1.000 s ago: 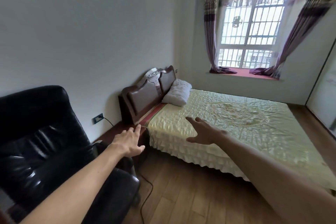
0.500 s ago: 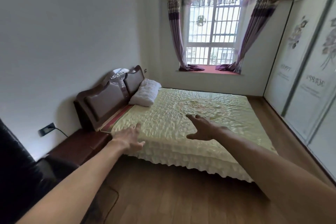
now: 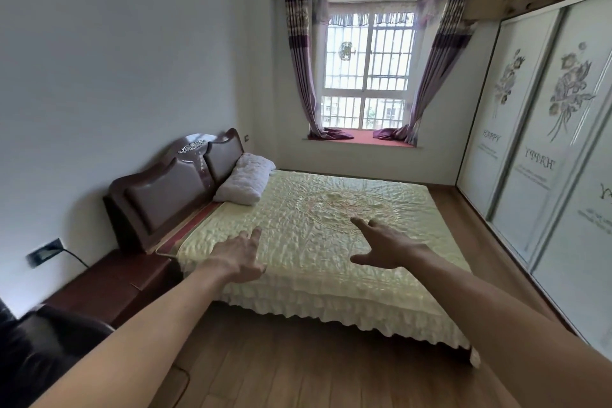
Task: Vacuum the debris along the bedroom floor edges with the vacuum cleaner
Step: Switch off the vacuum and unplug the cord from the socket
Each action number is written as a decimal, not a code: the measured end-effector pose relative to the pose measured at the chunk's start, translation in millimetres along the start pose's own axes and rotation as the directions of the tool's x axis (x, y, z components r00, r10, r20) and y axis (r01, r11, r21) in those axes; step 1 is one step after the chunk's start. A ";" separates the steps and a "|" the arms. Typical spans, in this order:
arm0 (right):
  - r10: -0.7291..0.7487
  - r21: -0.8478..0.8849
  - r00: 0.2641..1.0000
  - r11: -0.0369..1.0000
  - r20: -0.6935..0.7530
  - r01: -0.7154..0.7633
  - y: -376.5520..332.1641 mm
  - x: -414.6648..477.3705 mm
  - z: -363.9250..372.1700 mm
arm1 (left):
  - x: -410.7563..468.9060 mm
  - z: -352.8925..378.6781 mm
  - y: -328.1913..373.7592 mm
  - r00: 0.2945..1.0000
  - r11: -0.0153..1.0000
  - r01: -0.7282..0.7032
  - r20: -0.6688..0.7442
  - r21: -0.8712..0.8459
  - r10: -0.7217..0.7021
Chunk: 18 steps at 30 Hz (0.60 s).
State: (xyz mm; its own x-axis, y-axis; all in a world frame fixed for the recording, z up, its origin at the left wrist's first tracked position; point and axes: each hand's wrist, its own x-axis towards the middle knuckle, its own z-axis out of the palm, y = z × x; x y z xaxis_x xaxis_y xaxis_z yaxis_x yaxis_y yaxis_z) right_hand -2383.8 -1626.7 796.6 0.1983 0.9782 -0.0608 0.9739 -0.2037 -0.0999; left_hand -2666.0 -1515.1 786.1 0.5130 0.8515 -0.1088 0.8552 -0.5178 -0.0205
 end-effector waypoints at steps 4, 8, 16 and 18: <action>-0.013 -0.014 1.000 1.000 0.007 0.013 -4.8 25.6 0.7 | 23.7 2.5 -12.7 1.000 1.000 0.002 0.010 -0.008 -0.002; -0.020 -0.015 1.000 1.000 0.015 0.020 -16.7 71.1 1.0 | 64.9 7.4 -37.7 1.000 0.999 0.015 0.001 -0.029 -0.015; -0.058 0.020 0.998 0.998 0.022 0.058 -78.4 216.2 7.2 | 160.9 4.0 -145.8 0.996 0.995 0.084 0.014 -0.049 -0.083; -0.072 0.032 0.997 0.997 0.025 0.071 -101.1 251.3 10.6 | 182.1 2.4 -174.6 0.993 0.992 0.115 0.025 -0.043 -0.114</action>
State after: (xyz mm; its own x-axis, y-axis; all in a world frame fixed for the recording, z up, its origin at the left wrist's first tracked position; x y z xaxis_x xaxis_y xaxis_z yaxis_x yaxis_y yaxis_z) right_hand -2433.6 -1360.8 781.0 0.1253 0.9890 -0.0786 0.9815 -0.1351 -0.1356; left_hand -2722.0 -1269.9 767.4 0.4102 0.9026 -0.1309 0.9109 -0.4126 0.0096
